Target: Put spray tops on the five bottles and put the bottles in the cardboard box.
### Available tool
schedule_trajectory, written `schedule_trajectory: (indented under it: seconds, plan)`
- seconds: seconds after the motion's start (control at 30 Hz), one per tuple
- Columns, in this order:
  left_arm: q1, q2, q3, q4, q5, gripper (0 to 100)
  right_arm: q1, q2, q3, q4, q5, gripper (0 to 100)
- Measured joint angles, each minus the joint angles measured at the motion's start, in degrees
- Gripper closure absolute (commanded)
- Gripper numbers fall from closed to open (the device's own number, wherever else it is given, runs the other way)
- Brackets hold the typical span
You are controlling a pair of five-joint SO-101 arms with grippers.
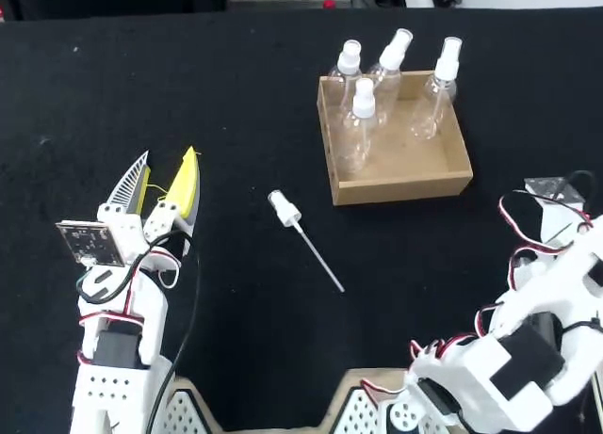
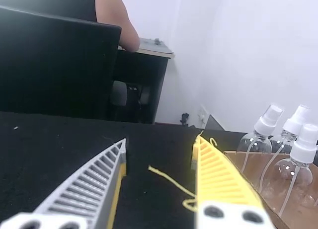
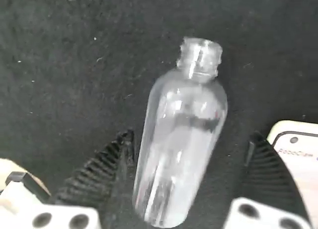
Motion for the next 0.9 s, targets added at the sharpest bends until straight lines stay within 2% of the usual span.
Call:
schedule_trajectory:
  seconds: [0.13, 0.43, 0.77, 0.9]
  plan:
    - [0.00, 0.00, 0.00, 0.00, 0.00, 79, 0.00, 0.00, -3.69, 1.32, 0.00, 67.0]
    - [0.00, 0.00, 0.00, 0.00, 0.00, 79, -1.58, 1.05, -13.98, 20.48, -0.35, 67.0]
    - [0.00, 0.00, 0.00, 0.00, 0.00, 79, -1.76, 22.42, -25.76, 21.36, -4.31, 67.0]
    - [0.00, 0.00, 0.00, 0.00, 0.00, 79, -0.70, 25.85, -32.18, 24.26, -5.19, 67.0]
